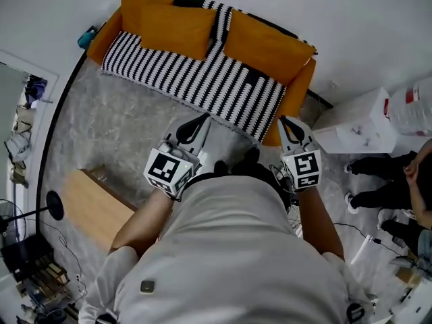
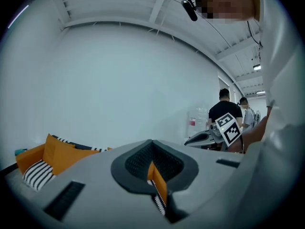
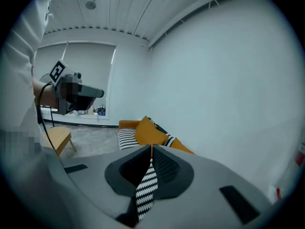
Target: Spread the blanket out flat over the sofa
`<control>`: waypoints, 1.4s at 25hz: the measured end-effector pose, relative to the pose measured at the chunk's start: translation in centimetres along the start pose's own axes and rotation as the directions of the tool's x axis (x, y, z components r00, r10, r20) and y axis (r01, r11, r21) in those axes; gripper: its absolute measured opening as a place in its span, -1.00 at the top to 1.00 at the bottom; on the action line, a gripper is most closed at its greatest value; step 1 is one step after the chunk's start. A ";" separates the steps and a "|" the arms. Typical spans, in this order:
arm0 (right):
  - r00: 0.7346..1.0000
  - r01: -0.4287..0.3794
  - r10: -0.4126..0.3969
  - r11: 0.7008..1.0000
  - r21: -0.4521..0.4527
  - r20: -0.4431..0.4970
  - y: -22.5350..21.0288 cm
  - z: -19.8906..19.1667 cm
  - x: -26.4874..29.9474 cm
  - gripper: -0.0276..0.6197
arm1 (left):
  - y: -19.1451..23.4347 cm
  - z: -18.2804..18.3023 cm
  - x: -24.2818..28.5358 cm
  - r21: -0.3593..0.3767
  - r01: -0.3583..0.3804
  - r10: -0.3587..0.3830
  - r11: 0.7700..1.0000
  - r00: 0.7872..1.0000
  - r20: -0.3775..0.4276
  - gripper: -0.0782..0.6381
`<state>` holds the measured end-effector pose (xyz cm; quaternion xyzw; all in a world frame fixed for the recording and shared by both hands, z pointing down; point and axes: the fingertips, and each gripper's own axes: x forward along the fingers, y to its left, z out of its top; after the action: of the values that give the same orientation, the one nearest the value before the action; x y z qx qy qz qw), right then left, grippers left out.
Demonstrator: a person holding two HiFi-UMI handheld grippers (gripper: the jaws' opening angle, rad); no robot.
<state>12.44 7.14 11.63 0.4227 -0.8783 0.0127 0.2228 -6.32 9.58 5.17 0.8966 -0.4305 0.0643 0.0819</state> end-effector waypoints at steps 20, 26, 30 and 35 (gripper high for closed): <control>0.991 -0.060 0.066 0.997 -0.052 0.114 1.5 2.7 -10.5 0.83 | -7.1 1.0 -3.1 -0.005 -0.026 0.026 1.000 0.999 0.039 0.76; 0.986 -0.097 0.102 0.994 -0.043 0.128 0.9 -0.3 -17.4 0.83 | -14.6 0.7 -3.8 -0.009 -0.068 0.068 0.998 0.997 0.037 0.76; 0.980 -0.129 0.134 0.991 -0.045 0.145 0.5 -3.1 -22.8 0.83 | -21.3 -0.7 -4.2 -0.004 -0.081 0.081 0.997 0.996 0.044 0.76; 0.969 -0.173 0.178 0.984 -0.045 0.172 0.5 -6.6 -29.5 0.83 | -29.0 -3.0 -5.2 -0.018 -0.121 0.122 0.992 0.992 0.043 0.76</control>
<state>30.61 30.64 5.83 0.3396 -0.9285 -0.0177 0.1490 12.98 31.98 4.45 0.8692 -0.4864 0.0461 0.0754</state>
